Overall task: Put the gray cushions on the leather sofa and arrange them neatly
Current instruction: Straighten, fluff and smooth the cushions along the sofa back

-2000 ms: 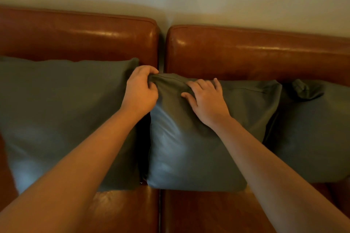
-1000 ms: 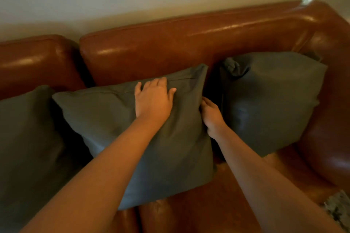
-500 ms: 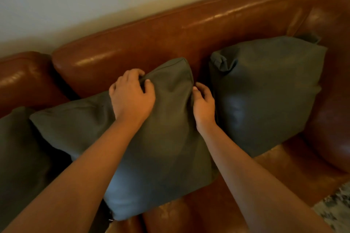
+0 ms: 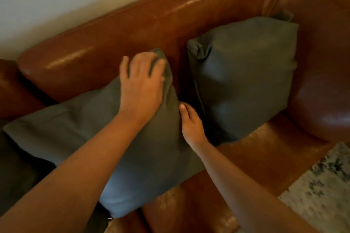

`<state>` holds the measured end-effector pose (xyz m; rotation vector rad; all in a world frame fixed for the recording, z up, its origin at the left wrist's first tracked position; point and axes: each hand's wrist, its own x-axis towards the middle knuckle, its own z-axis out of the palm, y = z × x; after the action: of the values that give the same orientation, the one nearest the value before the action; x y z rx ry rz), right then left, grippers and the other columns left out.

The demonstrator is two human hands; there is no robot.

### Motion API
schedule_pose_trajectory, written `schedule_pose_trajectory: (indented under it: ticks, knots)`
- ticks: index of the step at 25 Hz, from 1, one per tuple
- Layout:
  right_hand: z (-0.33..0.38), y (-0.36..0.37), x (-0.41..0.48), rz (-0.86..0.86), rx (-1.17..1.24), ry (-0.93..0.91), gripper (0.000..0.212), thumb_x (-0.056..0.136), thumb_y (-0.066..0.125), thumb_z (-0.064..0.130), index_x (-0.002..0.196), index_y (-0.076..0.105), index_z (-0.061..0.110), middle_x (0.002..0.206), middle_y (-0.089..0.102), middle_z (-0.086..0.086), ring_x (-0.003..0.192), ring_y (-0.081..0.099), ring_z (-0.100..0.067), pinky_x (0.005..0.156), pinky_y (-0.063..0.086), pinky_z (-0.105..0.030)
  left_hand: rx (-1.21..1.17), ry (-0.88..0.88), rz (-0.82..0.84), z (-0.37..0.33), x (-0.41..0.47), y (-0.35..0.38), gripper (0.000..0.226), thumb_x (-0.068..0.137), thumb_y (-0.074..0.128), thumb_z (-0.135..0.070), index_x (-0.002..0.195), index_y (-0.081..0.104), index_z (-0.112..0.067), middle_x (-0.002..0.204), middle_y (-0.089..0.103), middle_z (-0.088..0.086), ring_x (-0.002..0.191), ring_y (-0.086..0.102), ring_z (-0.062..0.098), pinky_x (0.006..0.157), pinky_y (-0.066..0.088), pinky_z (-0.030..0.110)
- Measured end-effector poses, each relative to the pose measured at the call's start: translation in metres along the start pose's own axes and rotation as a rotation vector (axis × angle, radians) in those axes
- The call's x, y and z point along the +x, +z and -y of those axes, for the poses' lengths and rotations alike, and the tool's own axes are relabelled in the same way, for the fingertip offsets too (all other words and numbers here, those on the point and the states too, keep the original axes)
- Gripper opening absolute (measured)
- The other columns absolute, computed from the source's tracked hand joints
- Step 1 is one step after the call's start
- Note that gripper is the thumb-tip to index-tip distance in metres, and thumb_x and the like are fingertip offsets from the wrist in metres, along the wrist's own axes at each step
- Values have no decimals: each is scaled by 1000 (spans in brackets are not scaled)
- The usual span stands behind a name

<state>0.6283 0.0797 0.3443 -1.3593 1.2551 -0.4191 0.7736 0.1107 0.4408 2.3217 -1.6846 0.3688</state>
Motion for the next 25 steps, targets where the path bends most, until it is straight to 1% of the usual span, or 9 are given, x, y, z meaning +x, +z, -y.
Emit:
schedule_pose_trajectory:
  ticks: [3, 6, 9, 11, 15, 17, 19, 22, 25]
  knots:
    - [-59, -14, -27, -38, -14, 197, 38, 105, 37, 34, 137, 54, 22, 140, 54, -1, 131, 47, -20, 107, 35, -29, 55, 443, 256, -51, -15, 13, 42, 89, 58, -30, 129, 58, -17, 140, 52, 9, 137, 40, 29, 113, 20, 58]
    - [-122, -40, -37, -45, -189, 383, 35, 104, 37, 22, 133, 57, 22, 138, 56, -7, 125, 52, -30, 103, 42, -40, 165, 438, 611, -69, -31, 27, 58, 98, 38, -47, 149, 32, -19, 158, 26, 8, 149, 11, 27, 116, -5, 58]
    - [-154, -57, -42, 96, -201, 445, 35, 104, 38, 14, 131, 58, 22, 133, 58, -6, 107, 57, -28, 92, 47, -41, 249, 370, 648, -50, -37, 33, 64, 97, 29, -55, 148, 33, -17, 158, 27, 7, 150, 8, 24, 116, -10, 54]
    - [-154, -68, -35, 193, -202, 402, 36, 104, 39, 12, 132, 59, 23, 130, 57, -1, 110, 56, -25, 93, 45, -37, 238, 364, 639, -44, -36, 34, 64, 96, 30, -57, 146, 39, -18, 153, 35, 6, 148, 14, 23, 117, -7, 53]
    - [-156, -75, -21, 323, -194, 419, 34, 100, 51, 17, 133, 59, 24, 133, 58, -2, 121, 53, -27, 103, 43, -47, 214, 367, 588, -39, -33, 37, 64, 92, 34, -57, 138, 50, -16, 142, 49, 6, 142, 30, 24, 117, -1, 52]
    - [-156, -74, -16, 256, -209, 416, 29, 100, 51, 13, 126, 63, 16, 124, 59, -5, 111, 56, -27, 91, 47, -42, 215, 383, 572, -30, -33, 38, 63, 90, 38, -57, 133, 56, -15, 135, 55, 7, 136, 39, 27, 116, 1, 52]
    - [-153, -70, -17, 59, -124, 435, 19, 101, 50, 13, 111, 66, 13, 113, 59, -5, 101, 58, -26, 84, 48, -40, 216, 406, 550, -20, -33, 41, 60, 88, 43, -56, 126, 61, -12, 126, 60, 9, 127, 47, 30, 115, 5, 52]
    - [-147, -52, -26, -291, 174, 598, 15, 100, 52, 23, 98, 66, 18, 111, 64, -11, 97, 61, -29, 88, 53, -46, 197, 402, 507, -14, -32, 45, 58, 86, 51, -54, 119, 65, -9, 115, 63, 12, 117, 53, 33, 113, 13, 54]
    - [-141, -34, -37, -363, 316, 690, 22, 103, 44, 28, 107, 63, 17, 115, 62, -12, 107, 58, -32, 93, 48, -46, 190, 421, 467, -13, -32, 47, 57, 85, 51, -53, 116, 66, -8, 112, 64, 13, 113, 55, 34, 112, 15, 54]
